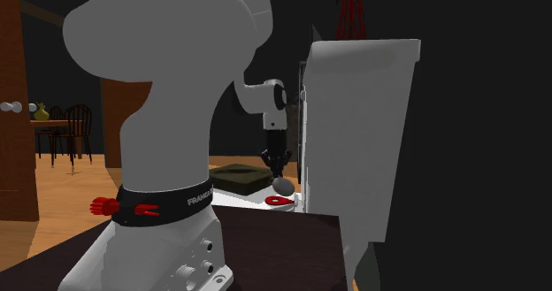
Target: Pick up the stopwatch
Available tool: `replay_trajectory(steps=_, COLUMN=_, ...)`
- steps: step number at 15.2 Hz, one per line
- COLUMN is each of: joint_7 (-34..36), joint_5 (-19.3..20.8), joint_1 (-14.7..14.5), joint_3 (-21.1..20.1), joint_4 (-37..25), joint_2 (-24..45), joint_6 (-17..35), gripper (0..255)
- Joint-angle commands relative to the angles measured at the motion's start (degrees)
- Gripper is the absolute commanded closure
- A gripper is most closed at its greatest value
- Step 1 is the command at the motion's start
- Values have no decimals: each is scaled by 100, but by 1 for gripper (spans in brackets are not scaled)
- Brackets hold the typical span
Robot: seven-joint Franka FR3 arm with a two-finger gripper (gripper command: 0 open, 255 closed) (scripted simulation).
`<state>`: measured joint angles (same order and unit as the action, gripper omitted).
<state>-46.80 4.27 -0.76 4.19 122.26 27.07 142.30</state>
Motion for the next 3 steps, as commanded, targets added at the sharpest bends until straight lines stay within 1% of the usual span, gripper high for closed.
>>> replay_trajectory(steps=1, joint_7=-5, joint_5=2, joint_1=-4, joint_3=2, joint_4=16, joint_2=-128, joint_6=-113, gripper=255)
replay_trajectory(steps=3, joint_7=-6, joint_5=2, joint_1=-4, joint_3=2, joint_4=18, joint_2=-138, joint_6=-122, gripper=255)
